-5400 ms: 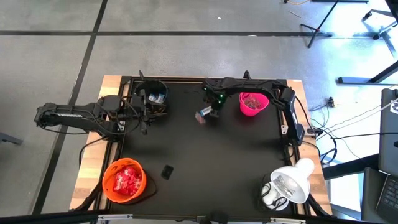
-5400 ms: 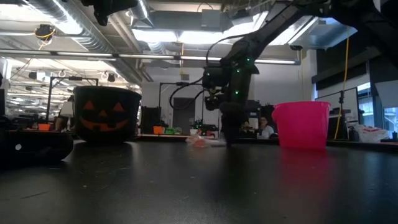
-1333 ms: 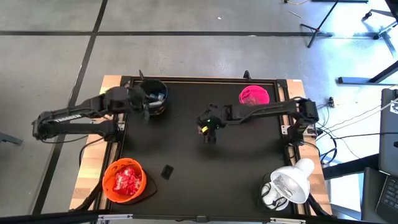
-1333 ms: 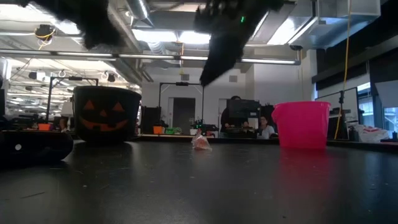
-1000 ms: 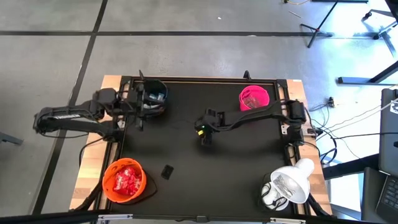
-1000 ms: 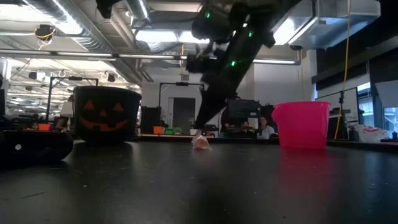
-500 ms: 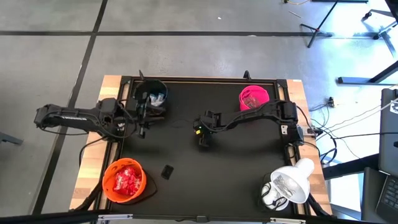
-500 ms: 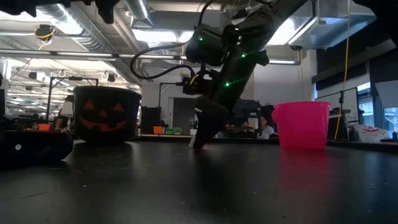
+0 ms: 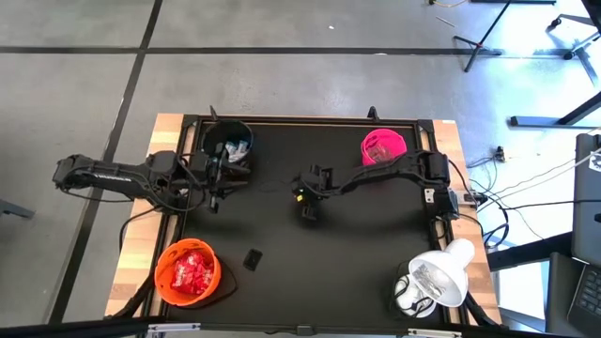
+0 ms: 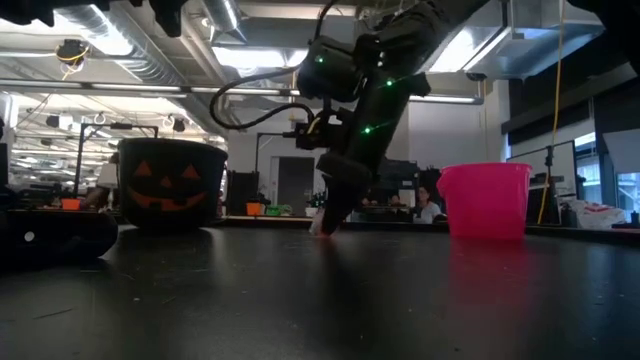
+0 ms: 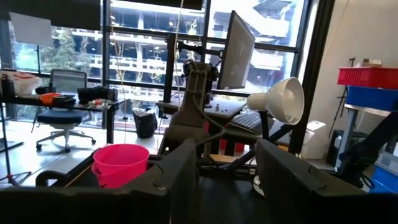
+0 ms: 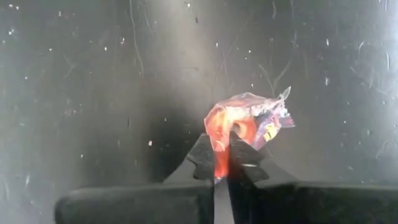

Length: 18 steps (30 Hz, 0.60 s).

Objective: Sort candy
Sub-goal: Put the orange gummy into the pink bucket

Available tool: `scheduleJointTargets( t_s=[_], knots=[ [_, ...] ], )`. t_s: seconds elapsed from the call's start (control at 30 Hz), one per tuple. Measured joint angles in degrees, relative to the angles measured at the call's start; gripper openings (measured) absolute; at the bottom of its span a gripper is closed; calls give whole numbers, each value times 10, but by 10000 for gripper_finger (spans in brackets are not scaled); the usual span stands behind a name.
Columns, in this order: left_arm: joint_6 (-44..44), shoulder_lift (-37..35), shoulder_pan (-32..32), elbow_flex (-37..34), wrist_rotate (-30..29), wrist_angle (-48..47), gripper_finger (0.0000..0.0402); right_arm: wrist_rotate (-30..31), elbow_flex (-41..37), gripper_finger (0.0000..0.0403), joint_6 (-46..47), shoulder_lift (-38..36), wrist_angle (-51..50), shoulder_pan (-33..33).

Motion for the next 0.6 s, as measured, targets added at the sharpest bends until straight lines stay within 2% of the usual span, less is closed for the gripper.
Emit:
scheduleJointTargets(
  t_s=[0.13,0.3,0.6],
  knots=[
    [0,0,-7,0,0,3,158,-3,22,26,0,-14,-45,1],
    [0,0,-12,0,0,10,158,-4,31,36,-1,-72,-74,1],
    [-10,0,-13,0,0,20,158,-5,31,18,-16,-238,-156,4]
  ],
)
